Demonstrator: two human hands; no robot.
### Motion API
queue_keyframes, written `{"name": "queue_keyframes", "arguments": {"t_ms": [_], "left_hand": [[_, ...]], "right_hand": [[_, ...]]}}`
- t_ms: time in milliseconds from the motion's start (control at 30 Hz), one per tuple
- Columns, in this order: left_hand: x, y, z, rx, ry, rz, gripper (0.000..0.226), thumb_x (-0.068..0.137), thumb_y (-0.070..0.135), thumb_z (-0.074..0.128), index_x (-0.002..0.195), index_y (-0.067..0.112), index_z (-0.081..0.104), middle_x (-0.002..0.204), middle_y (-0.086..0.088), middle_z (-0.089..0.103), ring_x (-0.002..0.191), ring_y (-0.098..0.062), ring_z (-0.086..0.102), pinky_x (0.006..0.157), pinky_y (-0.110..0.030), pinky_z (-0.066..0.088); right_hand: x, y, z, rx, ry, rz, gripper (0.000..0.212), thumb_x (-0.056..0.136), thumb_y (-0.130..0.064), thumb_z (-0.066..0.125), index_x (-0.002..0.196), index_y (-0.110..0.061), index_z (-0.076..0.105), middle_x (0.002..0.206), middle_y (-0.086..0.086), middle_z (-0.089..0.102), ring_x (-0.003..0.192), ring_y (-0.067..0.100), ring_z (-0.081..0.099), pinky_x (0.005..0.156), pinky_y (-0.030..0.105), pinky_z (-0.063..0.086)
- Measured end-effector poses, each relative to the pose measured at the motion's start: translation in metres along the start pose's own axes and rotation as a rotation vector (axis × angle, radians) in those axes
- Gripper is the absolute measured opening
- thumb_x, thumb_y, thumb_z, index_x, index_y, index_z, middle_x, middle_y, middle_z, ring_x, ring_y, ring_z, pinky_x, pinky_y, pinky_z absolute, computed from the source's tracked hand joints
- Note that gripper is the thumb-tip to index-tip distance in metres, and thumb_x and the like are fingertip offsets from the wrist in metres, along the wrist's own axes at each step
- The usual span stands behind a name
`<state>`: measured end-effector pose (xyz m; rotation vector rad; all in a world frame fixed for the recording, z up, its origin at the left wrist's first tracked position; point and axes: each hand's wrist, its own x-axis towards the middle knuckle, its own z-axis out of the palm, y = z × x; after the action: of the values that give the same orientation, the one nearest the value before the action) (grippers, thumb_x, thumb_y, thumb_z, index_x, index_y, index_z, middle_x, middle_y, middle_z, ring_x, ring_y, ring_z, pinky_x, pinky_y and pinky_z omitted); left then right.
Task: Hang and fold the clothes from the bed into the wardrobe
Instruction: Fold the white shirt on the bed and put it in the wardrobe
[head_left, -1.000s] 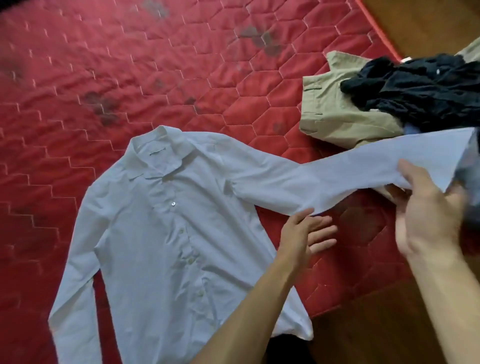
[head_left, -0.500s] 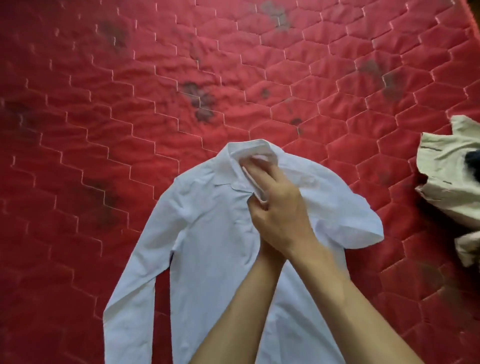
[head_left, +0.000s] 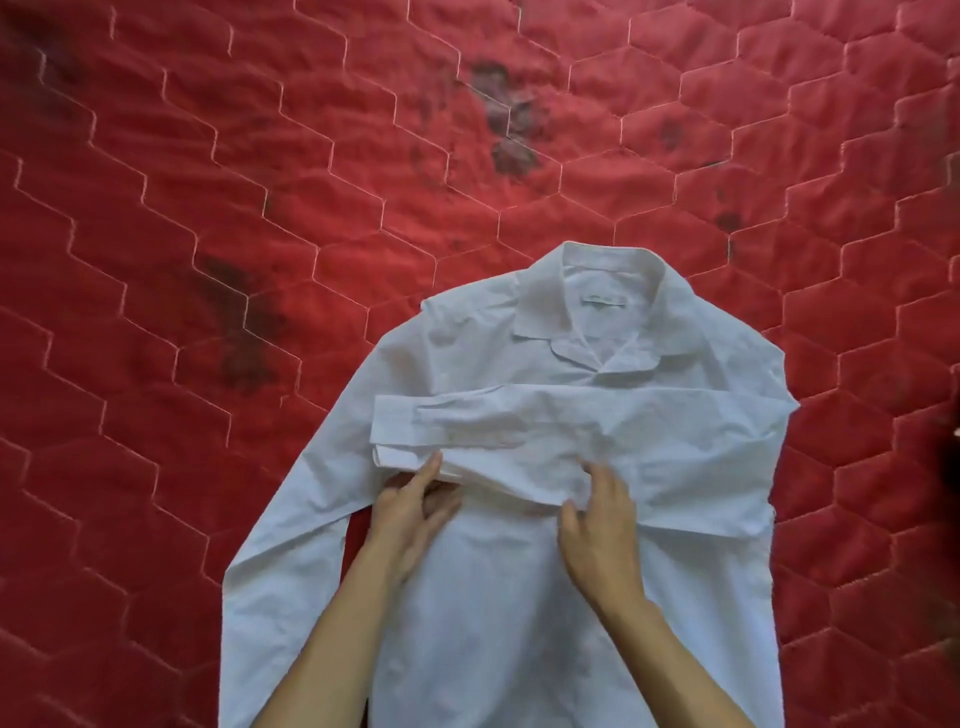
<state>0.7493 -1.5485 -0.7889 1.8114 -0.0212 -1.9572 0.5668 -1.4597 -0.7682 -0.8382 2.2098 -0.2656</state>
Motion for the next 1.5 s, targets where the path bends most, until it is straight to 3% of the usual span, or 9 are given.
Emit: {"name": "queue_keyframes", "arguments": {"t_ms": [267,433,567,800,933,1100,1267,1400,1500], "left_hand": [[0.008,0.006,-0.017,-0.006,0.263,0.085,0.025,0.097,0.024,0.063,0.112,0.006,0.067,0.099,-0.014,0.074,0.089,-0.028,0.072,0.075,-0.038,0.060],[-0.013,-0.005,-0.062,-0.038,0.349,0.078,0.028,0.096,0.022,0.061,0.119,0.006,0.066,0.099,-0.009,0.076,0.088,-0.022,0.074,0.069,-0.032,0.057],[-0.036,-0.026,-0.106,-0.168,0.409,-0.051,0.047,0.095,0.047,0.056,0.112,0.004,0.064,0.107,-0.013,0.073,0.095,-0.025,0.069,0.082,-0.038,0.055],[-0.038,0.041,-0.155,-0.739,0.362,0.211,0.043,0.093,0.042,0.061,0.111,0.003,0.057,0.123,-0.014,0.063,0.123,-0.028,0.059,0.106,-0.040,0.046],[-0.048,0.106,-0.151,-0.829,0.261,0.361,0.039,0.087,0.039,0.069,0.108,0.006,0.065,0.108,-0.014,0.071,0.100,-0.030,0.070,0.099,-0.044,0.052],[-0.085,0.167,-0.132,-0.547,0.212,0.559,0.025,0.094,0.016,0.057,0.081,0.016,0.078,0.083,-0.004,0.075,0.082,-0.021,0.073,0.073,-0.032,0.058],[-0.108,0.169,-0.089,-0.220,0.045,0.735,0.026,0.097,0.012,0.054,0.108,0.021,0.076,0.120,-0.007,0.071,0.109,-0.022,0.068,0.088,-0.034,0.054],[-0.110,0.117,-0.028,0.571,0.341,1.112,0.017,0.097,0.023,0.062,0.091,0.010,0.072,0.083,-0.001,0.073,0.080,-0.011,0.071,0.068,-0.027,0.053],[-0.095,0.058,0.015,1.189,0.206,1.298,0.025,0.093,0.019,0.056,0.104,0.000,0.069,0.095,-0.015,0.070,0.088,-0.029,0.067,0.074,-0.038,0.053]], "right_hand": [[0.017,0.078,-0.047,-0.432,-0.144,-0.054,0.068,0.077,-0.010,0.071,0.142,-0.012,0.049,0.147,0.023,0.038,0.121,0.046,0.049,0.094,0.050,0.047],[0.016,0.075,-0.042,-0.434,-0.226,-0.046,0.076,0.082,-0.017,0.068,0.150,-0.012,0.035,0.157,0.021,0.020,0.129,0.046,0.039,0.105,0.050,0.039],[0.015,0.076,-0.039,-0.445,-0.258,-0.016,0.083,0.081,-0.022,0.070,0.152,-0.009,0.030,0.156,0.024,0.019,0.134,0.046,0.035,0.112,0.049,0.033],[0.018,0.074,-0.050,-0.513,-0.290,-0.066,0.077,0.081,-0.016,0.074,0.149,-0.011,0.039,0.159,0.025,0.019,0.137,0.047,0.033,0.113,0.049,0.030],[0.016,0.070,-0.048,-0.504,-0.273,-0.063,0.076,0.079,-0.012,0.076,0.147,-0.009,0.043,0.159,0.025,0.020,0.139,0.045,0.034,0.112,0.051,0.030],[0.009,0.050,-0.046,-0.447,-0.279,0.021,0.052,0.082,-0.009,0.071,0.131,-0.005,0.053,0.148,0.027,0.035,0.126,0.047,0.045,0.104,0.049,0.037],[-0.013,-0.002,-0.036,-0.124,-0.243,-0.064,0.049,0.088,-0.013,0.067,0.135,-0.013,0.054,0.140,0.014,0.049,0.128,0.032,0.048,0.107,0.044,0.038],[-0.034,-0.080,-0.043,0.475,-0.346,-0.126,0.060,0.083,-0.046,0.074,0.137,-0.042,0.048,0.133,-0.010,0.058,0.121,0.006,0.056,0.102,0.033,0.046],[-0.035,-0.120,-0.045,0.706,-0.477,-0.186,0.100,0.065,-0.057,0.082,0.149,-0.036,0.032,0.140,-0.019,0.051,0.124,-0.005,0.053,0.103,0.026,0.045]]}}
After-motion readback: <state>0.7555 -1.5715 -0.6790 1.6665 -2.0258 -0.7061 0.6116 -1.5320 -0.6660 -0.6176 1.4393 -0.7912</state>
